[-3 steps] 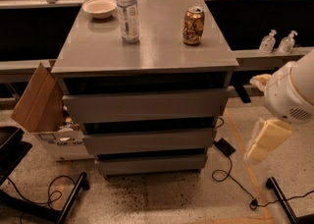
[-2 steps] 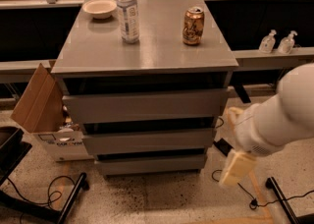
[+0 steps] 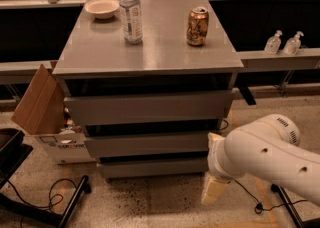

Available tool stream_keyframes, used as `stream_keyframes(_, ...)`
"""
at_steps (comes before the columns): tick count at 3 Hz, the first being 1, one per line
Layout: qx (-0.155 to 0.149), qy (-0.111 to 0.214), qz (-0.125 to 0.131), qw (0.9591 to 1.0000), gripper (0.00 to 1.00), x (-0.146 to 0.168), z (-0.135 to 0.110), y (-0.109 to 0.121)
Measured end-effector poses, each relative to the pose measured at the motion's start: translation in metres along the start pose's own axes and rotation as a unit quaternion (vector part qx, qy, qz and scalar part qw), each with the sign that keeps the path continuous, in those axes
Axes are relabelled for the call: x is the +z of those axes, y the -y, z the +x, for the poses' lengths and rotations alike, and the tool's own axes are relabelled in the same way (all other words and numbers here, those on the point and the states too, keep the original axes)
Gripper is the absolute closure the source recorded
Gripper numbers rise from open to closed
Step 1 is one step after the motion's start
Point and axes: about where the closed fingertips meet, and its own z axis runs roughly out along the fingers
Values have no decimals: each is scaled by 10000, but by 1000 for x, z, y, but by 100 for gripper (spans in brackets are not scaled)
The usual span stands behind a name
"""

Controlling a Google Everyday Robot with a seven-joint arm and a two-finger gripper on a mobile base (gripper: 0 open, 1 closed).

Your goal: Open bottom drawer

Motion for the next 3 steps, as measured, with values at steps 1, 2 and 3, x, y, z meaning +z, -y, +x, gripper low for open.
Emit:
stream_keyframes(1,34,-108,224,9997,0,4,5,8)
stream_keyframes(2,34,-108,224,9997,0,4,5,8)
stream_keyframes(3,-15,-171,128,9998,0,28,-2,-7)
